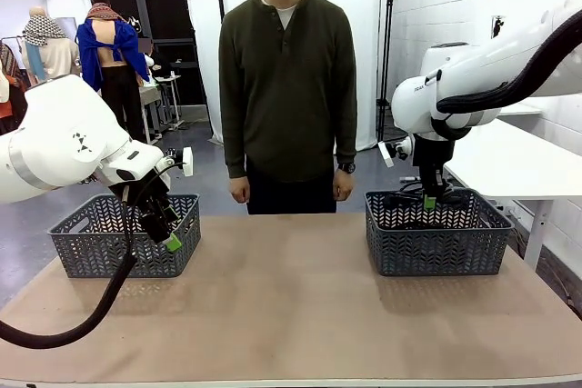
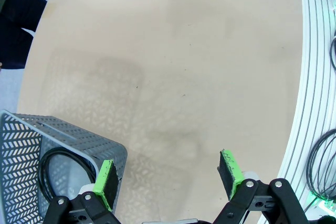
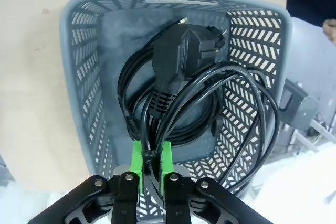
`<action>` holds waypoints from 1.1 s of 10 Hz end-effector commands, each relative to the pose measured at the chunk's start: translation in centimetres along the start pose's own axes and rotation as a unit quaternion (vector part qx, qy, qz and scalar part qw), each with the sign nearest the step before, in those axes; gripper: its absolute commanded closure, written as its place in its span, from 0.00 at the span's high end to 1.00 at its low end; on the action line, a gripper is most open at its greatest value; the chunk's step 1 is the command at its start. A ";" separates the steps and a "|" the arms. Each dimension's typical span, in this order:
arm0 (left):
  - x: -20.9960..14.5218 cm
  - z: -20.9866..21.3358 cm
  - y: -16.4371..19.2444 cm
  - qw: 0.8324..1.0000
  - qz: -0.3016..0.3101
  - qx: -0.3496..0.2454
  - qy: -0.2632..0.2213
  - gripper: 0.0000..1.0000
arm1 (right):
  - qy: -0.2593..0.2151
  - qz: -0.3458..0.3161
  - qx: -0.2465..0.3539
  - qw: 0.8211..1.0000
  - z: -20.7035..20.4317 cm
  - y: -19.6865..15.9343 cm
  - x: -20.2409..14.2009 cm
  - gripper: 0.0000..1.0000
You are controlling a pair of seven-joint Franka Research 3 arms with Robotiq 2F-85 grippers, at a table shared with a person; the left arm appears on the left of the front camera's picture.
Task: Organize the cables according to human instructions.
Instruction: Pick up a bundle of cables and place it in the basket indicated by the human.
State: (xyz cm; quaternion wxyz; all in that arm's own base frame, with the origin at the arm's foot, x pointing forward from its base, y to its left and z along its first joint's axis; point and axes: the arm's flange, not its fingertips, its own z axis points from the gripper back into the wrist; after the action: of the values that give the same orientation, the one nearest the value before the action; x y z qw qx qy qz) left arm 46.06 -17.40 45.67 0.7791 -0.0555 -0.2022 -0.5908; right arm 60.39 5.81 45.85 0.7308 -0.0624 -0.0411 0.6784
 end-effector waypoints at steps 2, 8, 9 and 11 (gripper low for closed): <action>0.1 0.2 0.0 1.000 0.000 -0.004 0.004 1.00 | -0.013 0.006 0.000 1.000 0.1 -1.1 -0.2 0.00; 0.1 0.2 0.0 1.000 0.000 -0.004 0.004 1.00 | 0.002 -0.001 0.014 1.000 -0.3 -1.5 0.0 0.95; 0.1 0.2 0.0 1.000 0.000 -0.004 0.004 1.00 | 0.000 -0.003 0.013 1.000 -0.1 -1.6 0.1 1.00; 0.1 0.2 0.0 1.000 0.000 -0.004 0.004 1.00 | -0.005 -0.008 0.013 1.000 0.6 -1.9 0.2 1.00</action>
State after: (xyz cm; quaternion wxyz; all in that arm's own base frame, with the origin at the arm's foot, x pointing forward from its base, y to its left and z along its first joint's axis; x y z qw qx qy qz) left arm 46.06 -17.40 45.66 0.7791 -0.0555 -0.2022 -0.5908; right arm 61.59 5.84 46.55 0.7329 -0.0579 -0.0360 0.6769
